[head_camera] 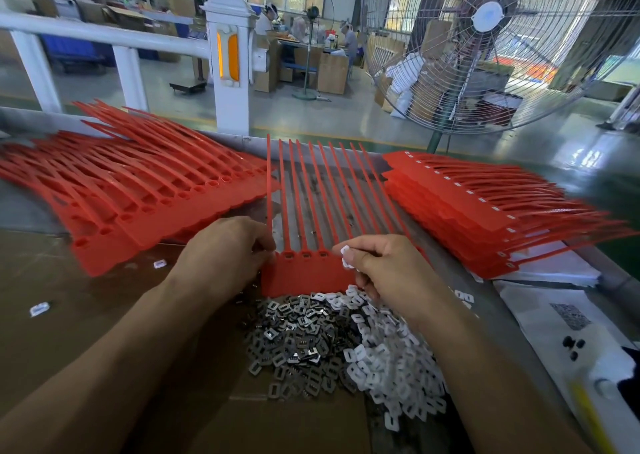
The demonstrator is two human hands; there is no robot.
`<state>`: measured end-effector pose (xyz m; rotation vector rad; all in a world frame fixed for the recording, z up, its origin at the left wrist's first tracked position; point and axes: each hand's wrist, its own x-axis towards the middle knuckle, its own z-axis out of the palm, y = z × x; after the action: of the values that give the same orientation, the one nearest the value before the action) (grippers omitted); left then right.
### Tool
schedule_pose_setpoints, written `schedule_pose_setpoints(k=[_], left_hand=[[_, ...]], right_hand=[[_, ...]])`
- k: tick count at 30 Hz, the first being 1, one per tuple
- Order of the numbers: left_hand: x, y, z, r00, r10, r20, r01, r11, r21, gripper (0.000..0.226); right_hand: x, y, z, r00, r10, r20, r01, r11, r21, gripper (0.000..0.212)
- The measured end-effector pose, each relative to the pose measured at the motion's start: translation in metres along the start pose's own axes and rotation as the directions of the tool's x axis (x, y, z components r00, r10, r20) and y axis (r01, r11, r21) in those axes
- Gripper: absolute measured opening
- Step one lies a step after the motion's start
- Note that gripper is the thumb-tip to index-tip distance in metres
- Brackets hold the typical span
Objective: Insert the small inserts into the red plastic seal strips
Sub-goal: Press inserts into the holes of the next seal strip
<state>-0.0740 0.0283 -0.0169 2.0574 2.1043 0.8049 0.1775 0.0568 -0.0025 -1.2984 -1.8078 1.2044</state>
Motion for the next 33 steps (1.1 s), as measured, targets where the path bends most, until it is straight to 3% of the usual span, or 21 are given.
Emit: schedule_pose_setpoints(k=[11,17,23,33], left_hand=[[-0.001,0.003,-0.002,0.999,-0.047,-0.003,0.047,0.999,0.002,0.012],[-0.004,0.009,-0.004,0.999,0.038,-0.011,-0.037,0.992,0.125,0.009],[-0.004,0.013,-0.006,0.996,0.042,0.084,-0.059,0.975,0.215,0.017],[-0.004,0.009,-0.006,0.989,-0.007,0.150,-0.007,0.996,0.092,0.024]], right_hand=[[0.001,0.002,-0.001,0.999,-0.009,-0.049,0.010,1.000,0.016,0.019],[0.001,0.001,0.000,0.999,-0.005,-0.046,0.005,1.000,-0.001,0.016],[0.000,0.001,0.001,0.999,0.002,-0.046,-0.002,1.000,-0.001,0.017],[0.002,0.003,0.001,0.999,0.005,-0.043,-0.005,1.000,-0.014,0.016]])
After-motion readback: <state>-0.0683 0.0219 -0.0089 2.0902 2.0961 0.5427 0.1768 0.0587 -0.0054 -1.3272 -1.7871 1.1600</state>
